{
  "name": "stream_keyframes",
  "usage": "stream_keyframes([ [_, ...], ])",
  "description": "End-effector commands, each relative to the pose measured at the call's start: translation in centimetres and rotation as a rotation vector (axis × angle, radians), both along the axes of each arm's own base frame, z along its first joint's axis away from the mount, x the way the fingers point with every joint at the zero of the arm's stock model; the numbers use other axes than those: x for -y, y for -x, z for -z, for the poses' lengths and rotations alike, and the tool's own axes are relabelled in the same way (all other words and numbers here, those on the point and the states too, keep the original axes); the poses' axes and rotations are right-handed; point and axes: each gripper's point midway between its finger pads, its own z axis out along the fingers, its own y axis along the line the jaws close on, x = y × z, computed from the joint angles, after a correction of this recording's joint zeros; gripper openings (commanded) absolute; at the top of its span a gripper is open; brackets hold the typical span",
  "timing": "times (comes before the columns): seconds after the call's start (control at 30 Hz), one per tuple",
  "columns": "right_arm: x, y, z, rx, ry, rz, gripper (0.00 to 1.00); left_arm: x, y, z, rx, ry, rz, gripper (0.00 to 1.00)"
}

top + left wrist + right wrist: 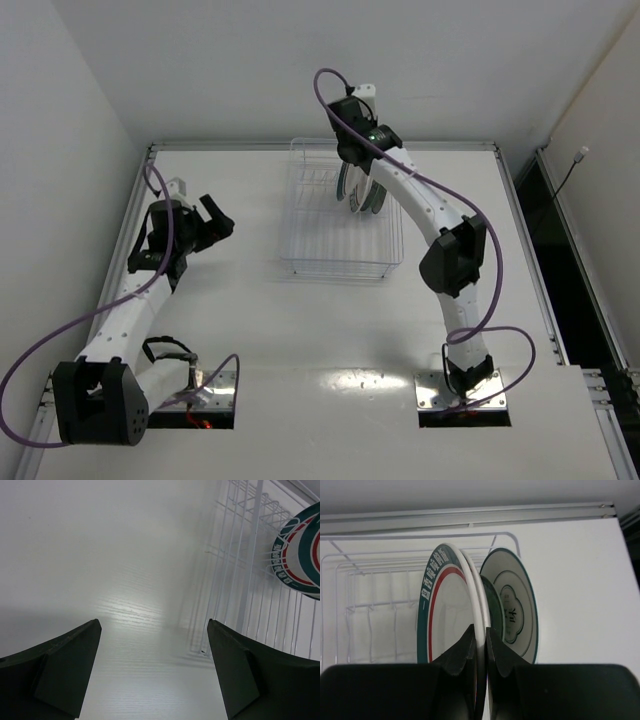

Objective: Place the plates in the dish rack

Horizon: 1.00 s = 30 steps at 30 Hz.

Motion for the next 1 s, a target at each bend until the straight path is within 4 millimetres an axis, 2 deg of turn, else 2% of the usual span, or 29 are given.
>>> stream_keyframes([
  [0.0,1.8,0.2,-6.2,0.137,0.059,0.063,0.00,0.1,-0.8,-1.0,0.042,-0.022,0.016,0.86],
  [0.17,0.8,1.0,-7.7,0.194,0.090,0.022,0.00,0.1,-0.8,-1.3,0.051,-0.022,0.016,0.86],
  [0.2,0.4,1.1,-6.9,0.185,0.107,0.018,0.00,0.1,-0.8,-1.3,0.051,-0.022,0.016,0.86],
  [0.37,0.0,1.3,-7.2,0.202,0.148,0.013,0.00,0.3,-0.7,-1.3,0.051,-0.017,0.025,0.86],
  [0.4,-0.2,1.0,-6.5,0.187,0.158,0.011,0.00,0.3,-0.7,-1.3,0.051,-0.017,0.025,0.86],
  [0.53,-0.5,1.2,-6.0,0.168,0.183,0.004,0.00,0.5,-0.9,-1.2,0.052,-0.013,0.033,0.86],
  [0.7,-0.1,2.0,-8.8,0.242,0.168,0.012,0.00,0.5,-0.9,-1.2,0.052,-0.013,0.033,0.86],
  [0.73,-0.1,2.0,-8.4,0.235,0.174,0.011,0.00,0.5,-0.9,-1.2,0.052,-0.013,0.033,0.86],
  [0.77,0.0,2.2,-8.9,0.242,0.168,0.012,0.00,0.5,-0.9,-1.2,0.052,-0.013,0.033,0.86],
  [0.87,0.0,2.2,-8.9,0.242,0.168,0.012,0.00,0.5,-0.9,-1.2,0.052,-0.013,0.033,0.86],
  [0.97,-0.2,1.6,-7.2,0.211,0.197,0.016,0.00,0.5,-0.9,-1.2,0.052,-0.013,0.033,0.86],
])
